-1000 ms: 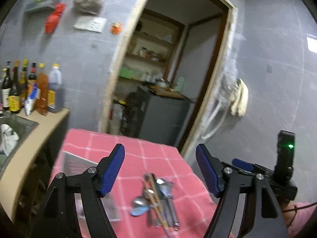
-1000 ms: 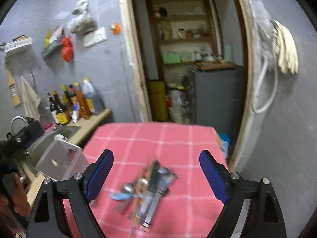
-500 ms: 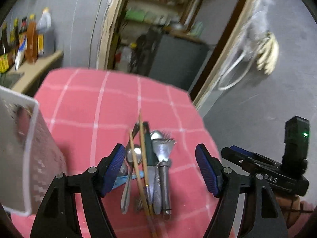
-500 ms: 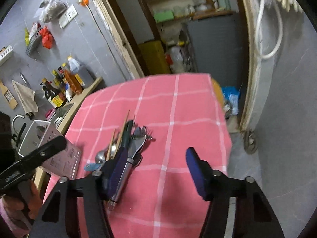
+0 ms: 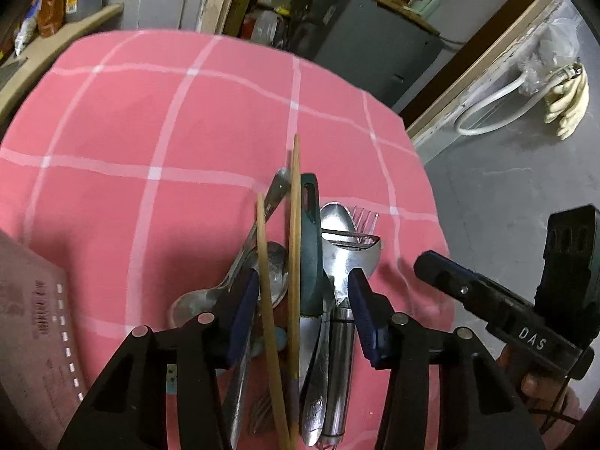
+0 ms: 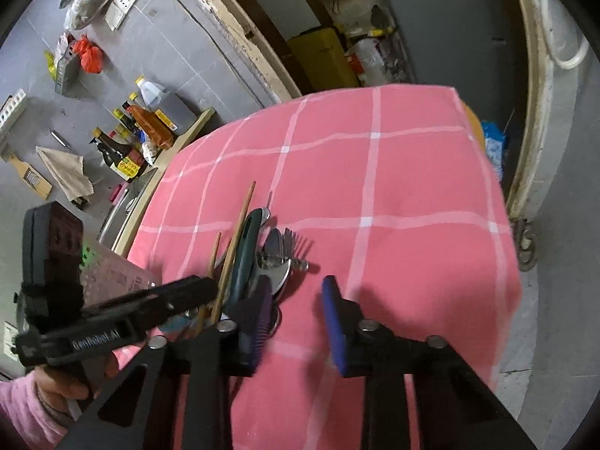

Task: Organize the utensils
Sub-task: 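Close the left tool on the wooden chopsticks while the right tool grasps the metal peeler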

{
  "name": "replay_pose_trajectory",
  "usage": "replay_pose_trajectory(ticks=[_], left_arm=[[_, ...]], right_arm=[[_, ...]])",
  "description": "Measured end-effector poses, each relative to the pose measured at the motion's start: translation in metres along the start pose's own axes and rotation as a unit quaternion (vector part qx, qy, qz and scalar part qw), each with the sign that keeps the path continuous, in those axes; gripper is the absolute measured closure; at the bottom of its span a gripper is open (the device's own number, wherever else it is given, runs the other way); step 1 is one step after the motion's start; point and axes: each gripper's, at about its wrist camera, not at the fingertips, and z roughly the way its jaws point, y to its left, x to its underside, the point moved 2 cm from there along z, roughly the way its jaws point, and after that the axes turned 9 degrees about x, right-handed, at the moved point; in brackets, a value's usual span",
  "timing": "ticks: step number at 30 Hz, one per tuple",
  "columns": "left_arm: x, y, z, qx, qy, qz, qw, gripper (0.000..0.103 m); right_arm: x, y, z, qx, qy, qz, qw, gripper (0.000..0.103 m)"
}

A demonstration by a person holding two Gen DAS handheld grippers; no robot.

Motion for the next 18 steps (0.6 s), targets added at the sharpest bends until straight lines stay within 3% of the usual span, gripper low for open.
replay_pose_trajectory(ticks=[3,5,9,18], left_arm=[[0.001,0.007,0.003,0.002,0.009,-0.01,0.9999,0.061],[0.001,0.011,0.007,0.004,0.017,-0.015,0.9997,0.071],[-0.002,0.016,0.009,0.008,0.029,-0.023,0.9993,0.074],[-0.012,0.02,0.006,0.018,0.044,-0.028,0.9985,0.089]], right_arm=[[-0.002,0.0,0.008,-0.02,0.019,0.01,1.0,0.083],[0.0,0.0,0.015,-0.032,0.037,0.013,0.999,0.083],[0.003,-0.002,0.026,-0.049,0.059,0.026,0.997,0.083],[-0.002,-0.013,0.038,-0.081,0.074,0.078,0.991,0.087]])
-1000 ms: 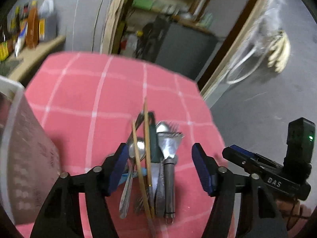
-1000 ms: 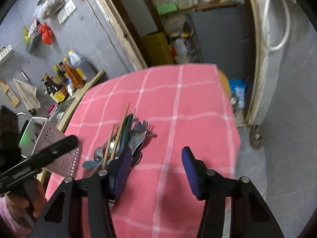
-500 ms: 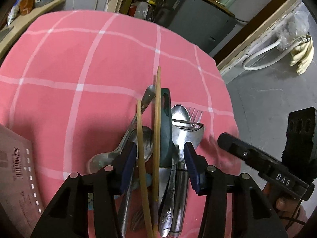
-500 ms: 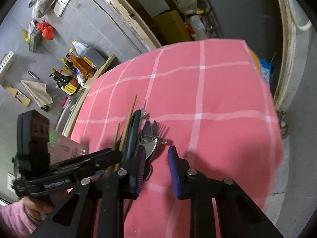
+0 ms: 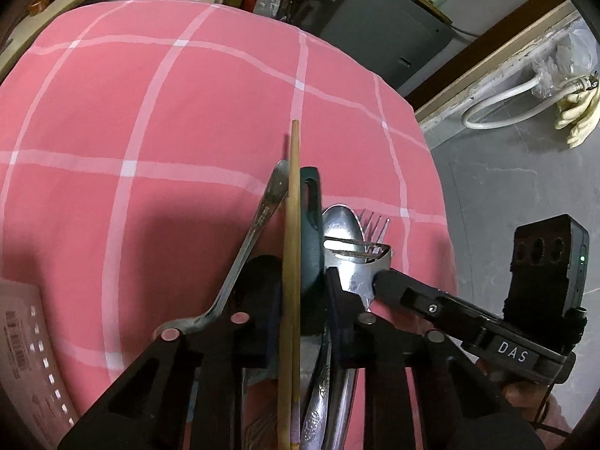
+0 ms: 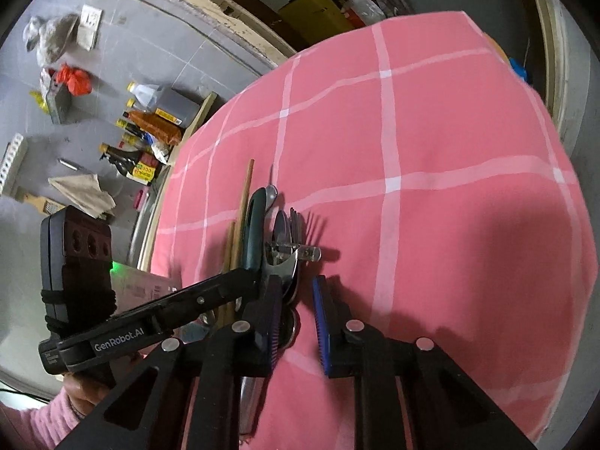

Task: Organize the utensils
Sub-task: 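Close the left tool on the wooden chopsticks while the right tool grasps the metal peeler, then lift the chopsticks and peeler to the white holder and open both tools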

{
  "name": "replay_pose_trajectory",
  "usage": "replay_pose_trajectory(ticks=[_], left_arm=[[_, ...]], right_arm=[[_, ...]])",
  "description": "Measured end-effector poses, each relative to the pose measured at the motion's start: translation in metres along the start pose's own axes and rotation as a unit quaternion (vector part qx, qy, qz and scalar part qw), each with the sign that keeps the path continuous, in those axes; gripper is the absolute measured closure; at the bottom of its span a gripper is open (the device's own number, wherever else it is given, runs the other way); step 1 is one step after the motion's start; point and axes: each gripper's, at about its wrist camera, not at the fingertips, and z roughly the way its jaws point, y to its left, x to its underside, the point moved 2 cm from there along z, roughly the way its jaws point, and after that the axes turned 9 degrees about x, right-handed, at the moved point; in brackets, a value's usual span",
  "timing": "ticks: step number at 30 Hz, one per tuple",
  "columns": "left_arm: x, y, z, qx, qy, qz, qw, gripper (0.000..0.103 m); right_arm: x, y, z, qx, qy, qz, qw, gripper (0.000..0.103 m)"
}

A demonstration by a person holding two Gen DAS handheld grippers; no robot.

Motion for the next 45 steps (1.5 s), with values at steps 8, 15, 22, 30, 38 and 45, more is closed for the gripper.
replay_pose_trajectory(ticks=[8,15,22,30,38,45], left_arm=[[0.002,0.005,-0.009,0.014,-0.005,-0.027,0.9995,0.094],[0.01,0.004,-0.031,0.024,-0.026,-0.028,0.999,0.099],[0.013,-0.001,-0.043,0.04,-0.032,-0.02,0.9985,0.099],[0.024,-0.027,-0.065,0.061,-0.081,0.029,0.9944,0.099],[0.028,-0.052,-0.107,0.087,-0.163,0.056,0.9811,0.099],[0.022,-0.074,-0.172,0.091,-0.27,0.08,0.9551,0.099]], right_arm=[[-0.008,0.002,0.011,-0.028,0.014,0.052,0.998,0.089],[-0.005,0.01,0.005,-0.01,-0.001,0.044,0.999,0.095],[0.003,0.022,-0.018,-0.001,-0.03,0.019,0.999,0.101],[0.018,0.037,-0.051,0.017,-0.092,-0.005,0.996,0.101],[0.037,0.076,-0.091,0.051,-0.181,-0.071,0.98,0.101],[0.041,0.125,-0.128,0.051,-0.271,-0.115,0.954,0.101]])
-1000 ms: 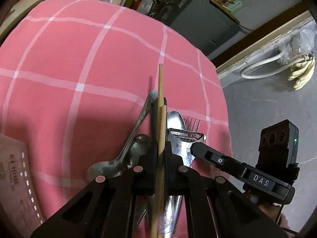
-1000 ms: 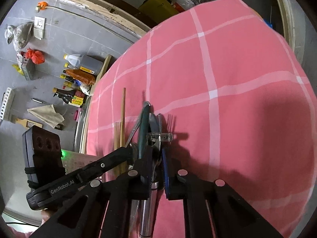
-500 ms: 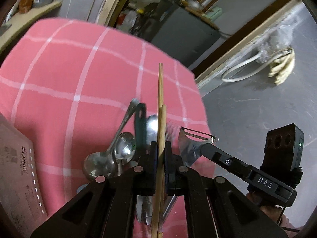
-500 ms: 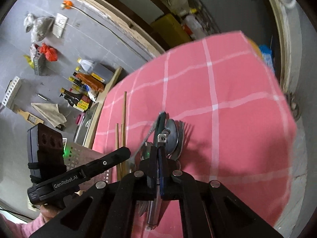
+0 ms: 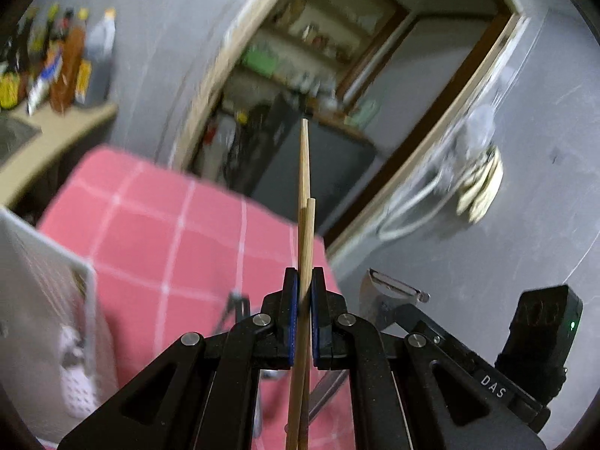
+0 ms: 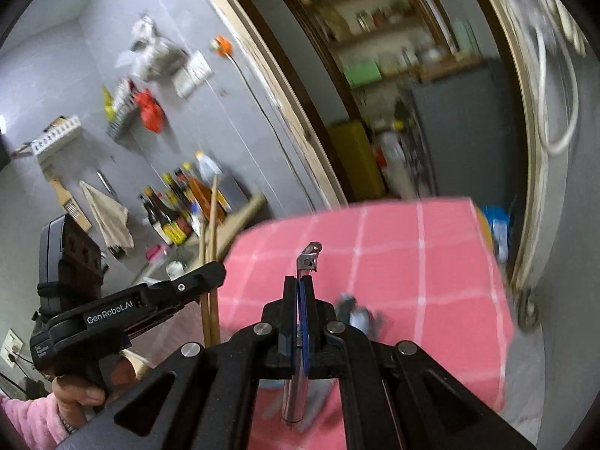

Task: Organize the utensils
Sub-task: 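Lift the chopsticks and peeler to the white holder and open both tools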

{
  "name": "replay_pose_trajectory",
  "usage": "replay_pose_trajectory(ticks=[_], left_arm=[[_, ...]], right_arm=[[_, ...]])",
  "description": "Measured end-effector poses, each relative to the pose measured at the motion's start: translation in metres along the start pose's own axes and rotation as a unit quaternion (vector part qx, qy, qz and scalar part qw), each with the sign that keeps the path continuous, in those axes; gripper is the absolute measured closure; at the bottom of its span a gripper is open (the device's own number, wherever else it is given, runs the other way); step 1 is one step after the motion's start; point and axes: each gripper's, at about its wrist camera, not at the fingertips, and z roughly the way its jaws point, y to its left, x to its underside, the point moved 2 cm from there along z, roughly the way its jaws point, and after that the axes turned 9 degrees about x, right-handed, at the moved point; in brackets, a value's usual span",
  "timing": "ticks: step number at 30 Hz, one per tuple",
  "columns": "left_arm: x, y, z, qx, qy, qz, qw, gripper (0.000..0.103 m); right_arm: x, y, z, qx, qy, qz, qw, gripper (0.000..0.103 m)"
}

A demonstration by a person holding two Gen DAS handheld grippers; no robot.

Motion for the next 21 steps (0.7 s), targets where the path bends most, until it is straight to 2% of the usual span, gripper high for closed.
replay_pose_trajectory(ticks=[6,9,12,15,21], left_arm=[[-0.039,-0.01,-0.058,-0.013,-0.097,0.046,0.9941,0.099],[-0.059,-0.009,-0.085,-0.026,-0.142,0.064,0.9874,0.099],[-0.072,-0.001,-0.115,-0.049,-0.192,0.089,0.9762,0.099],[-0.075,0.012,-0.129,-0.068,-0.211,0.11,0.9688,0.099],[-0.057,0.051,-0.133,-0.101,-0.214,0.117,0.9645,0.099]], right_arm=[[-0.028,0.051,-0.022,-0.025,-0.082,-0.028,0.996,0.101],[-0.038,0.076,-0.029,-0.039,-0.113,-0.042,0.992,0.101],[-0.044,0.106,-0.03,-0.053,-0.137,-0.059,0.987,0.101],[-0.042,0.134,-0.023,-0.063,-0.148,-0.073,0.984,0.101],[-0.018,0.171,0.004,-0.063,-0.129,-0.097,0.985,0.101]])
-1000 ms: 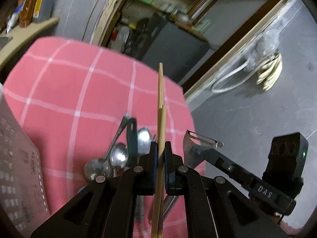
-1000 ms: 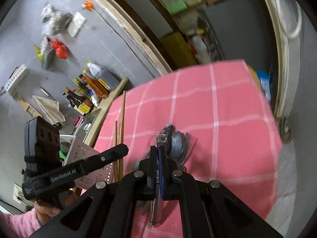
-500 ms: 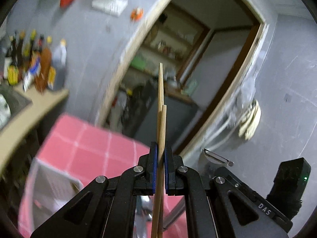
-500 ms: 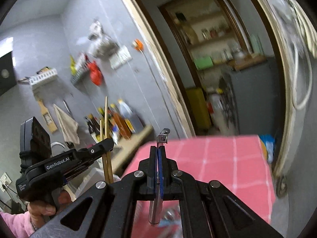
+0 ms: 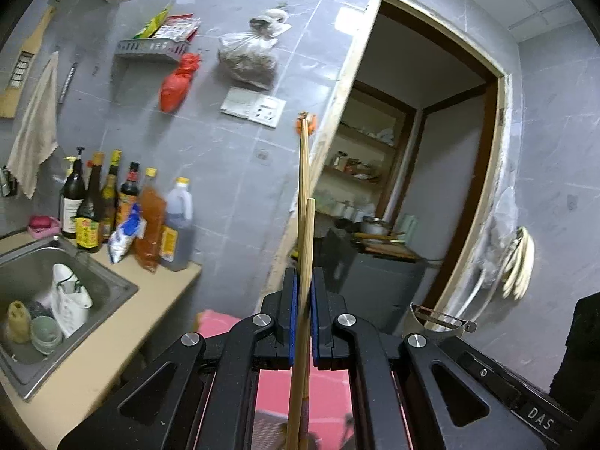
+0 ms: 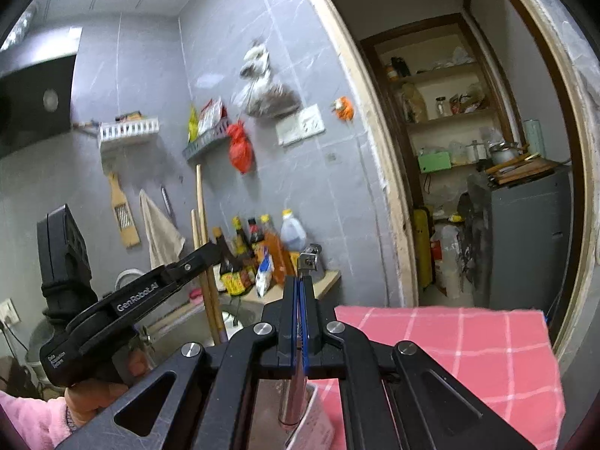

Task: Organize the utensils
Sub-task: 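Lift the chopsticks and peeler to the white holder and open both tools, then move both open tools back over the remaining utensils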

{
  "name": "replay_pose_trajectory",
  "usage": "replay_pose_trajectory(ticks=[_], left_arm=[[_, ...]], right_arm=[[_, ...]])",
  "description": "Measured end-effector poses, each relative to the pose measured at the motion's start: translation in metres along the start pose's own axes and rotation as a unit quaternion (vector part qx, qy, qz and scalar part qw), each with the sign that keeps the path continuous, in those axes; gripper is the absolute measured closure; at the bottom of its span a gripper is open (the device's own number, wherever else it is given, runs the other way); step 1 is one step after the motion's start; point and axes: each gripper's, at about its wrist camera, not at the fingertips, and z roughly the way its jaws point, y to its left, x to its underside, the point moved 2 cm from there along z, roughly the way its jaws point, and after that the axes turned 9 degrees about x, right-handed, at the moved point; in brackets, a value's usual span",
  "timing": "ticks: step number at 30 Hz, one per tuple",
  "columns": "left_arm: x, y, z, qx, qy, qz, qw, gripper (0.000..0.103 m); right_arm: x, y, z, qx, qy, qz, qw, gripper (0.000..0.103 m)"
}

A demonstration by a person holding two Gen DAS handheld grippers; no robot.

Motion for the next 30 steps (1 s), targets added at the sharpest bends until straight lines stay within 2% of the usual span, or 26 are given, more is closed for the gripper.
replay_pose_trajectory(ticks=[7,12,19,24,25,27,28,29,30], left_arm=[[0.026,0.02,0.004,-0.005,0.008,0.018,0.9998,0.099],[0.044,0.028,0.007,0.0,0.029,0.006,0.9996,0.099],[0.072,0.035,0.005,0.008,0.092,-0.001,0.9957,0.099],[0.082,0.042,0.004,0.019,0.128,-0.034,0.991,0.098],[0.082,0.042,0.003,0.019,0.132,-0.038,0.9904,0.096],[0.082,0.043,0.001,0.025,0.138,-0.049,0.9889,0.081],[0.081,0.042,-0.001,0.027,0.137,-0.054,0.9887,0.068],[0.079,0.042,-0.003,0.027,0.132,-0.058,0.9892,0.065],[0.077,0.04,-0.006,0.027,0.127,-0.059,0.9897,0.064]], right_arm=[[0.033,0.012,0.013,0.02,0.04,-0.005,0.999,0.101],[0.051,0.016,0.019,0.03,0.064,-0.005,0.997,0.101],[0.073,0.019,0.027,0.026,0.101,-0.008,0.994,0.1],[0.081,0.017,0.03,0.02,0.13,-0.006,0.991,0.099],[0.081,0.017,0.029,0.021,0.132,-0.006,0.991,0.098],[0.082,0.014,0.025,0.019,0.133,-0.004,0.991,0.092],[0.082,0.013,0.023,0.019,0.13,-0.003,0.991,0.082],[0.08,0.011,0.02,0.02,0.127,-0.001,0.992,0.074],[0.077,0.009,0.016,0.02,0.123,0.003,0.992,0.073]])
